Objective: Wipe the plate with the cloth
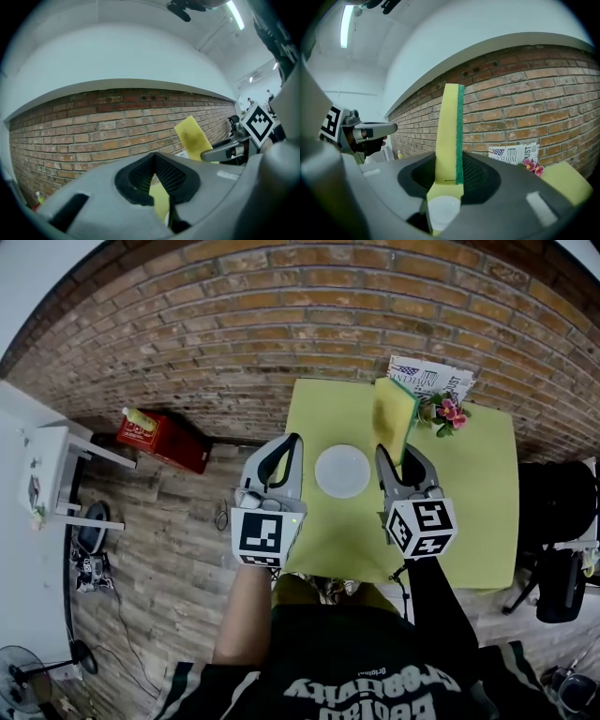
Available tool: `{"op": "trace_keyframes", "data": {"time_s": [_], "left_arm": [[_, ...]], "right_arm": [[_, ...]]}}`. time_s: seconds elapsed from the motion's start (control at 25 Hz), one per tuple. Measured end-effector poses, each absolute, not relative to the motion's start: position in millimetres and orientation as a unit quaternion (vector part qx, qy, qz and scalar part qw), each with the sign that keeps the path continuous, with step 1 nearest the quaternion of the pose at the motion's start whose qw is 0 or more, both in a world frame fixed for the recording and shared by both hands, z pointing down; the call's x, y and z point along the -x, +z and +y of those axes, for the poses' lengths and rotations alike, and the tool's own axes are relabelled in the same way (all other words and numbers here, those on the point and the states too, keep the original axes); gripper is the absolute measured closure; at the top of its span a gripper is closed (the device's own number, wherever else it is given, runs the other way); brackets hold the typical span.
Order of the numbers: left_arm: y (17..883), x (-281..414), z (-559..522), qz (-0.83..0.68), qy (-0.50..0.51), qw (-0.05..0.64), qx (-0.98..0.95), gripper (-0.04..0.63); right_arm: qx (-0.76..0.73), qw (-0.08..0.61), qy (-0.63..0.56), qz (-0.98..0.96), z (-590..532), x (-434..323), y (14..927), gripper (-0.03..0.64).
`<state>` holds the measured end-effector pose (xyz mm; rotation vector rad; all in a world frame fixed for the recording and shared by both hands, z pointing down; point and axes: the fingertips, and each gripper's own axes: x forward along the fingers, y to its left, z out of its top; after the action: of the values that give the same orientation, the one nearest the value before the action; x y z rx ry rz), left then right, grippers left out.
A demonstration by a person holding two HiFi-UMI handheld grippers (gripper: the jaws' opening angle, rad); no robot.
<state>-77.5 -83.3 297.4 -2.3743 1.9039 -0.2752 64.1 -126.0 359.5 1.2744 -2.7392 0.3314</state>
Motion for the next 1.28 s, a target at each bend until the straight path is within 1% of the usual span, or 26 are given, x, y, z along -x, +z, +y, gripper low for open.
{"op": "trace_keyframes", "data": {"time_s": [0.24, 0.36, 0.6, 0.84, 1.28], "left_arm": [[310, 81, -91, 0.622, -0.090, 0.035, 0.777, 0.589], [315, 83, -93, 0.620, -0.088, 0.034, 0.779, 0.588], [327, 84, -102, 0.596, -0.103, 0.062, 0.794, 0.588], [359, 90, -112, 0.572, -0.097, 0.032, 0.814, 0.589], [421, 103, -124, 0.545, -0.123, -0.018, 0.829, 0.588]], "right_arm": [[-0.411, 0.057, 0.133, -0.900, -133, -58, 372, 0.494], [-0.406, 0.068, 0.137, -0.901, -134, -53, 378, 0.482], [-0.396, 0.084, 0.135, -0.904, -137, -36, 383, 0.485], [-0.392, 0.124, 0.131, -0.902, -143, -15, 395, 0.492], [-0.392, 0.227, 0.175, -0.874, -147, 7, 450, 0.495]]}}
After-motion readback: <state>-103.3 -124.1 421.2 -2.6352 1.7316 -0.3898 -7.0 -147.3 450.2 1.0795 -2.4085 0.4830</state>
